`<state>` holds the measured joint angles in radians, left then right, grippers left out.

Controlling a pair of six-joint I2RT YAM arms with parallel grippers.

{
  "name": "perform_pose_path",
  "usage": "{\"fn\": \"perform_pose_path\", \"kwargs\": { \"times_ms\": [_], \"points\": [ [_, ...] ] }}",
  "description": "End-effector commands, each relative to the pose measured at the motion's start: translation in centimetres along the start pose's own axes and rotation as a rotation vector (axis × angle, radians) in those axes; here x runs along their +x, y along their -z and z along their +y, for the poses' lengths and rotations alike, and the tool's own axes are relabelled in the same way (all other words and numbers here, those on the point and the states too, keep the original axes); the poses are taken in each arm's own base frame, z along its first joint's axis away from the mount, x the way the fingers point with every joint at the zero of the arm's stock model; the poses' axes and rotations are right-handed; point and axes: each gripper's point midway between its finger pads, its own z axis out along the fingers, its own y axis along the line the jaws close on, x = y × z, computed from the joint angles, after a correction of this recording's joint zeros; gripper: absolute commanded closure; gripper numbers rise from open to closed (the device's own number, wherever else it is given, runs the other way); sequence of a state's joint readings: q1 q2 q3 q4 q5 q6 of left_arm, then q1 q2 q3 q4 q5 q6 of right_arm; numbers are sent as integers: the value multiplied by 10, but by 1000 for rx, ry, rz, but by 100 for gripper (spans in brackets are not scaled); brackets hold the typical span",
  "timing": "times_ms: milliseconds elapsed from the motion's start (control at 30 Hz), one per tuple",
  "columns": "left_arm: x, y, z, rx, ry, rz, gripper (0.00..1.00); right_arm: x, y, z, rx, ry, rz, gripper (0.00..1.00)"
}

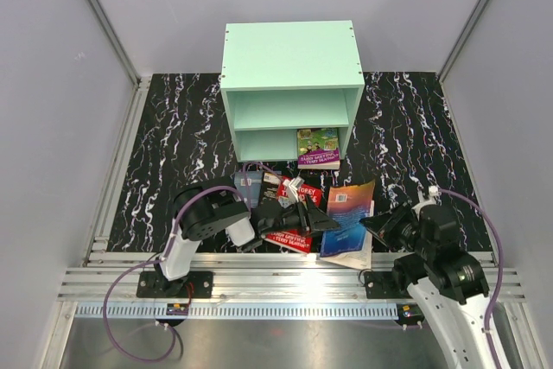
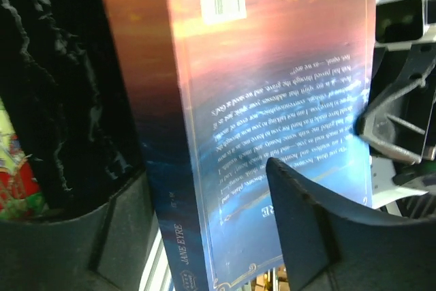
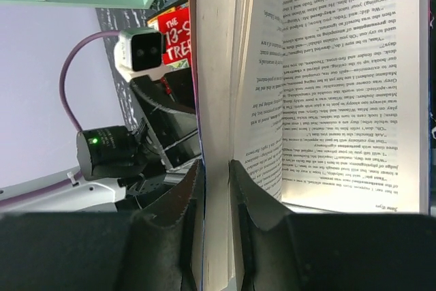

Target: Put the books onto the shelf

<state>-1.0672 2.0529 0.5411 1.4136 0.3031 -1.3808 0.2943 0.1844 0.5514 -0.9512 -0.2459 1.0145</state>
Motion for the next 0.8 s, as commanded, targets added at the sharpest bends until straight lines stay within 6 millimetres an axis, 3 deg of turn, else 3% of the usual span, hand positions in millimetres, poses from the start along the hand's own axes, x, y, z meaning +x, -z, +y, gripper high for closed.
{"fn": "perform_pose_path", "kwargs": {
  "times_ms": [0, 200, 300, 333, 467, 500, 567, 600, 633, 667, 767],
  "points": [
    [-2, 9, -51, 222, -94, -19, 38, 8, 4, 14, -123, -19, 18, 100],
    [-2, 10, -63, 253, -101, -14, 62, 12, -3, -10, -42, 4, 19, 100],
    [-2, 11, -70, 270, -108, -7, 83, 11, -4, -19, 3, 24, 13, 100],
    [-2, 11, -73, 274, -110, -3, 99, 9, -5, -22, 17, 31, 6, 100],
    [-2, 12, -80, 265, -123, -5, 100, 10, -5, -29, 53, 39, 7, 100],
    [-4, 13, -77, 243, -127, -14, 100, 10, -4, -31, 70, 39, 13, 96],
    [-7, 13, -72, 170, -168, -22, 100, 6, -3, -35, 104, 53, 0, 74],
    [-12, 11, -69, 129, -214, -48, 100, 5, 1, -34, 114, 61, -4, 41],
    [-15, 12, -62, 46, -221, -48, 100, 1, 2, -36, 132, 74, -21, 30],
    [-23, 12, -58, -1, -241, -83, 100, -1, 4, -36, 144, 81, -29, 2],
    [-37, 16, -53, -151, -325, -117, 100, -6, 10, -34, 158, 107, -48, 0]
  ]
}}
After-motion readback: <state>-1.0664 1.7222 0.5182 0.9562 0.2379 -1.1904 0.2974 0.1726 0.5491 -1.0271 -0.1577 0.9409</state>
